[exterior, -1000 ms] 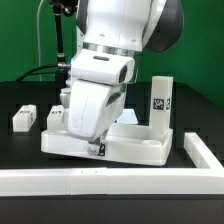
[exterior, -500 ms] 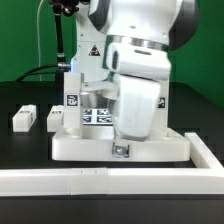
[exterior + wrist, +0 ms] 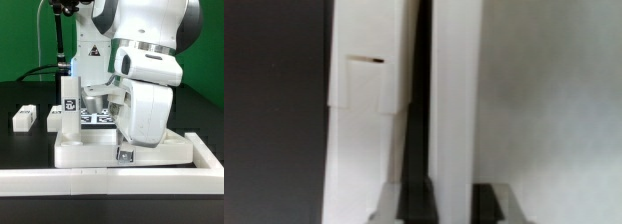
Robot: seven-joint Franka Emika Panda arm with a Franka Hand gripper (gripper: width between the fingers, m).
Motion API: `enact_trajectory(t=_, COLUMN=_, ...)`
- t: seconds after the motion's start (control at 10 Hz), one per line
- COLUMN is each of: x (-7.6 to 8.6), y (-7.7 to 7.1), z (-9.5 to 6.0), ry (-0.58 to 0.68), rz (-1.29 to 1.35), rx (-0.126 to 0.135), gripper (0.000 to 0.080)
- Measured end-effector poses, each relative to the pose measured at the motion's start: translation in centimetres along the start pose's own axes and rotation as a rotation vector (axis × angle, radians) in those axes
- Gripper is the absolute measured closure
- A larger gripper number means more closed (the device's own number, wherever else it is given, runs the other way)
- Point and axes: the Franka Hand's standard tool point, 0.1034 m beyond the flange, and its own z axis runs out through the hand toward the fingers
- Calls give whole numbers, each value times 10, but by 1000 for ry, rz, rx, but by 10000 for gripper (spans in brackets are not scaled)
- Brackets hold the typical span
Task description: Assemble desk
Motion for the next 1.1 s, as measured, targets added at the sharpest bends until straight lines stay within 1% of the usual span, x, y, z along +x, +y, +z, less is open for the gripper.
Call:
enact_trajectory(t=0.2, x=2, y=-1, z=1, ry=1, rz=38, rx=0, gripper=740)
enact_trajectory(t=0.3, x=10, y=-3, z=4, ry=2, rz=90, rx=1, gripper=740)
enact_trajectory(t=0.4, x=16, y=-1, z=5, ry=-2, rz=147, rx=11, gripper=740)
enact_trajectory(t=0.5, x=17, y=4, z=4, ry=-19, rz=181, rx=43, gripper=742)
enact_trajectory(t=0.6, x=16, y=8, z=2, ry=-37, rz=183, rx=68, gripper=742)
enact_trajectory(t=0.7, x=17, y=13, z=3, ry=-51, rz=184, rx=68, gripper=742)
enact_trajectory(t=0.8, x=16, y=16, z=2, ry=-71, rz=177, rx=76, gripper=742)
enact_trajectory(t=0.9, x=15, y=17, z=0, ry=-82, rz=174, rx=92, gripper=741)
enact_trajectory(t=1.1, x=13, y=14, z=3, ry=-85, rz=173, rx=99, gripper=741)
